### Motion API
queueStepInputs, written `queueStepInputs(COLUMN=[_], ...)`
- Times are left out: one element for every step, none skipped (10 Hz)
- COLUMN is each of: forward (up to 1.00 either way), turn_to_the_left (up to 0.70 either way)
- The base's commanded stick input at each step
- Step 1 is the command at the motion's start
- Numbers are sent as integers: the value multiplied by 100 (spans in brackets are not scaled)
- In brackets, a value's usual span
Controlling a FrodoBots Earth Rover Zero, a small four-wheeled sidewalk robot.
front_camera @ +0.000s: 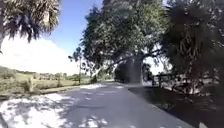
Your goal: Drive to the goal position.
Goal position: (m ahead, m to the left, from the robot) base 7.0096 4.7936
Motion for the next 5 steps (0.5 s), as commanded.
queueStepInputs(forward=[70, 70, 70, 70, 70], turn_to_the_left=[0, 0, 0, 0, 0])
